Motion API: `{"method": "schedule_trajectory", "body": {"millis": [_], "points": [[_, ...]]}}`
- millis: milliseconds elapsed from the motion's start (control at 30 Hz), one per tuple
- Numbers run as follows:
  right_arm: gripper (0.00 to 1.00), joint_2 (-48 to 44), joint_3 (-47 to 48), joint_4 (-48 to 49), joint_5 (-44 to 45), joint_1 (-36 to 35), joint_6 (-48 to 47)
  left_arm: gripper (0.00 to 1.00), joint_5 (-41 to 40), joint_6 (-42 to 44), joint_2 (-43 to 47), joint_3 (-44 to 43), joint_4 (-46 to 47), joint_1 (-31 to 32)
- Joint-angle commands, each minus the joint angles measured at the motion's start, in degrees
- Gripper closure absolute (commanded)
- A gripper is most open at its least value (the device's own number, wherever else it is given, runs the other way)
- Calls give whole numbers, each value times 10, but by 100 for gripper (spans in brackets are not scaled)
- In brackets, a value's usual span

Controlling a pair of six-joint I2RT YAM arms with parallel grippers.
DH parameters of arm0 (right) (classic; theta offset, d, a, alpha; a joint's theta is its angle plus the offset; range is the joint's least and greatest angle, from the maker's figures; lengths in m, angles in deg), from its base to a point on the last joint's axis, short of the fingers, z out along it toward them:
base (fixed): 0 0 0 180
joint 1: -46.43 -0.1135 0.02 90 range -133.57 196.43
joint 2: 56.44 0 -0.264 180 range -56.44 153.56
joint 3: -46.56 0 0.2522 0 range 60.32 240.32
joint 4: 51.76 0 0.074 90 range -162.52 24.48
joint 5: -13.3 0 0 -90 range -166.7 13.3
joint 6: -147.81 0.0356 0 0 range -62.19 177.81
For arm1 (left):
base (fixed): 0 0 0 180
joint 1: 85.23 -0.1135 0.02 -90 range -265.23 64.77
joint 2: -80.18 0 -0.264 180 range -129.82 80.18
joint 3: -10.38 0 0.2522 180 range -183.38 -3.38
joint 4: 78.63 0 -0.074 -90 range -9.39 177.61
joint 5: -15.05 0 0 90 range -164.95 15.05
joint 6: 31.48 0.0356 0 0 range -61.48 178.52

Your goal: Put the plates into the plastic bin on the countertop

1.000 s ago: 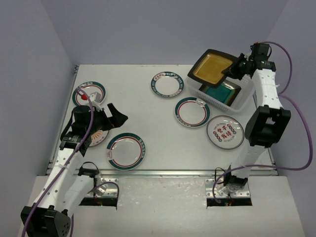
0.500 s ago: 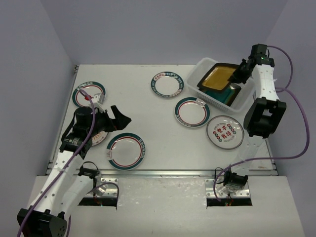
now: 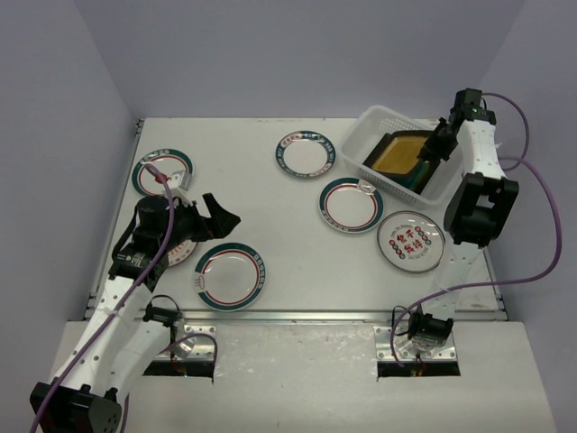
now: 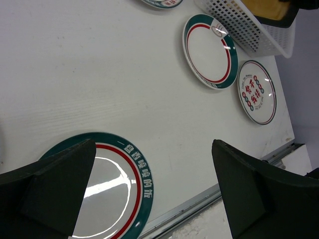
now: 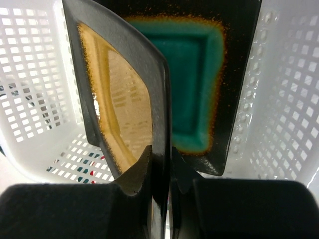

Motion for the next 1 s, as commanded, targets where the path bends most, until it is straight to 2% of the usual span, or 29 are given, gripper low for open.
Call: {"method": "schedule_trajectory", "body": {"millis": [0, 100, 167, 233, 300, 400, 467, 567, 633, 667, 700, 900, 967], "points": [[96, -15, 31, 36, 10, 2, -10, 0, 5, 8, 9, -5, 28, 7], [85, -6, 33, 31, 19, 4, -12, 0, 4, 8, 10, -4, 28, 7], [83, -2, 31, 25, 22, 6, -10, 0, 3, 7, 10, -4, 29, 7], [70, -1, 23, 25, 22, 8, -7, 0, 3, 7, 11, -4, 29, 7], [50, -2, 13, 25, 22, 7, -1, 0, 2, 7, 10, -4, 29, 7], [49, -6, 1, 28, 19, 7, 4, 0, 3, 7, 9, -4, 28, 7], [43, -7, -2, 28, 21, 7, 9, 0, 4, 7, 9, -4, 28, 8], [27, -11, -5, 24, 21, 7, 20, 0, 2, 7, 9, -4, 28, 8], [8, -14, -13, 23, 15, 7, 22, 0, 1, 7, 9, -4, 28, 8], [4, -13, -16, 21, 13, 6, 23, 0, 1, 7, 9, -4, 28, 8], [1, -12, -20, 19, 12, 6, 23, 0, 1, 7, 9, -4, 28, 9], [1, -26, -58, 31, -2, 3, 33, 0, -6, 5, 9, -4, 27, 14], [1, -46, -70, 45, -35, 2, 39, 0, -12, 4, 9, -4, 25, 14]]}}
